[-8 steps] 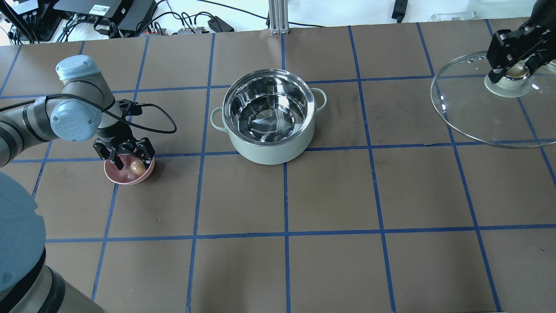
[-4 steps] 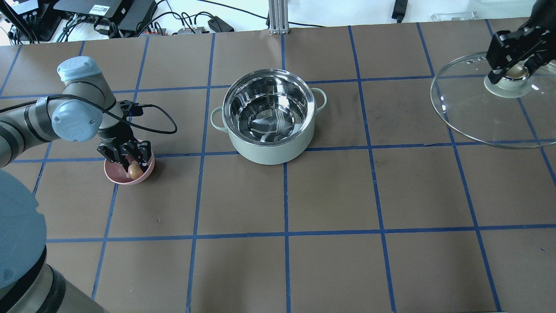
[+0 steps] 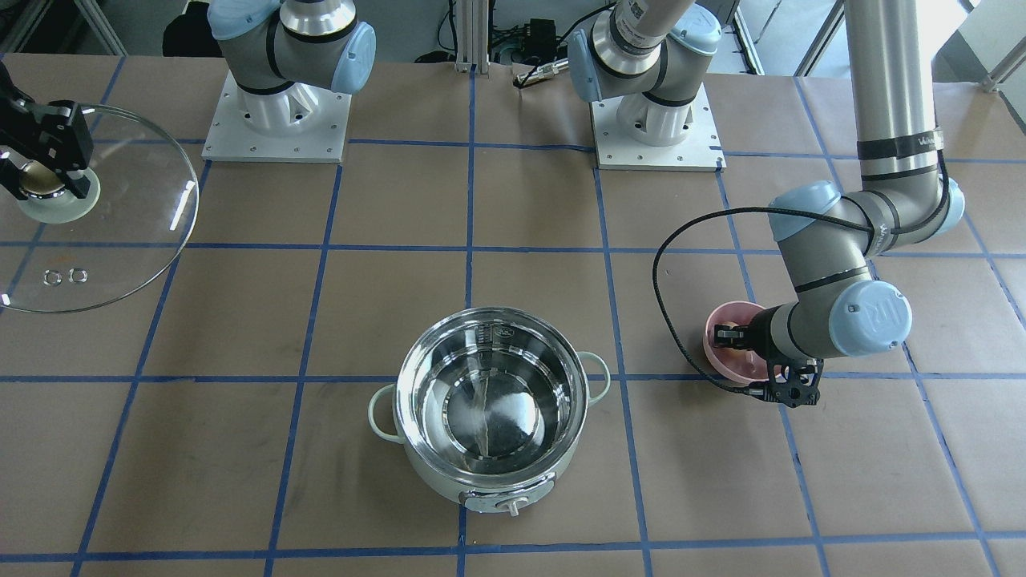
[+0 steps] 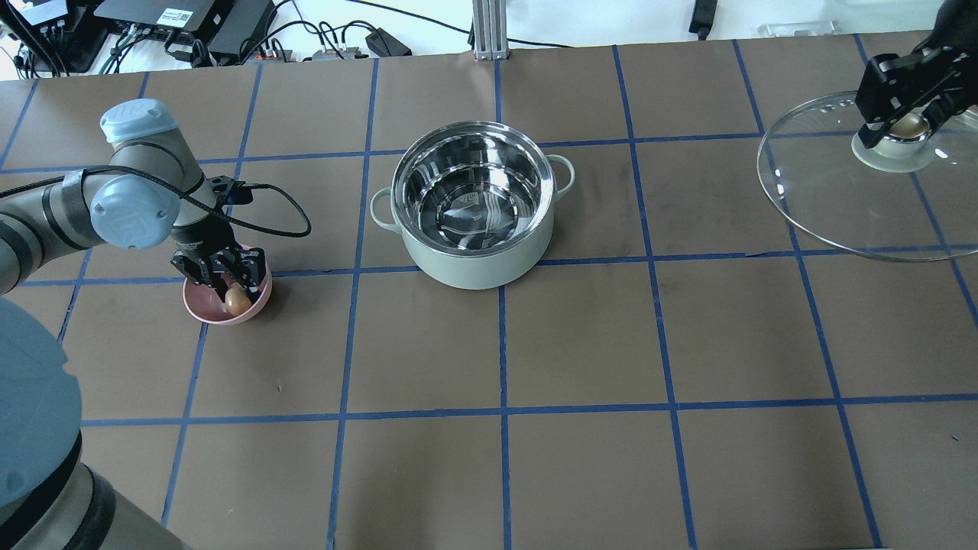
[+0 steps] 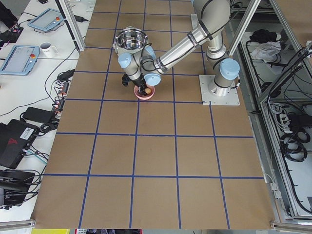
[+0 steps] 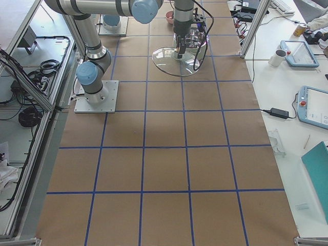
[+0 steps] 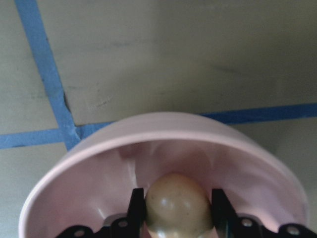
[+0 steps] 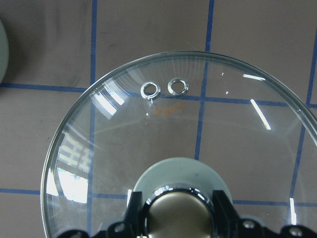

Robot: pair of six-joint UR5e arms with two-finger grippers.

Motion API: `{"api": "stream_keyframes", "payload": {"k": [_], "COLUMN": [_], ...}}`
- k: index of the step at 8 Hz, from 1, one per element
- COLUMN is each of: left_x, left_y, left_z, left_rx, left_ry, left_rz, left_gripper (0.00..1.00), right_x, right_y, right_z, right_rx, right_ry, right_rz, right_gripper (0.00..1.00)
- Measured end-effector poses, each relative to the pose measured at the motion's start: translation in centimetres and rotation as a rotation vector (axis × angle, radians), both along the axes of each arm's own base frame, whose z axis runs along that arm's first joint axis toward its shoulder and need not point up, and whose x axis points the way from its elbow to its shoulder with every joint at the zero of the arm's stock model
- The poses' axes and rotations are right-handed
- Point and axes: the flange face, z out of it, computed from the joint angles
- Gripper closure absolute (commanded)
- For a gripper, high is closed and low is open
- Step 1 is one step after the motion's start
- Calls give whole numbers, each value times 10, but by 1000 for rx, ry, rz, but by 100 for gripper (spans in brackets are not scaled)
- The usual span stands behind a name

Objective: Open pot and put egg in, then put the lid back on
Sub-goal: 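Close the left gripper on the brown egg, then lift the egg and carry it over the open pot with the left gripper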

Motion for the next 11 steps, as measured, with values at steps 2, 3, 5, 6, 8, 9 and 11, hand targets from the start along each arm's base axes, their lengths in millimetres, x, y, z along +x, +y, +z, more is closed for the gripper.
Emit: {"api": "stream_keyframes", "payload": {"k": [2,3,5,6,8,9,11], "left_x": [3,5,4,-8,-75,-126,-229], "left_y": [0,1,3,2,-3,-6,-9], "left_z": [5,11,42,73,141,168,194], "left_rx": [4,8,8,-27,-158,-216,-337], "left_ry": [2,3,0,0,33,26,39], "left_rz": [-2,-1,2,-5,-84,-123,-168], "left_gripper": [93,93,93,93,93,93,92], "right_x": [0,0,0,0,0,0,0], "right_y": [1,1,1,1,1,1,2], "right_z": [0,1,2,2,2,2,1], "right_rx": [-1,-2,-3,-3,-2,-2,-1], "right_ry": [0,1,2,2,2,2,1], "right_rz": [-1,-1,-1,-1,-1,-1,-1], "right_gripper": [100,100,100,100,100,100,100]}}
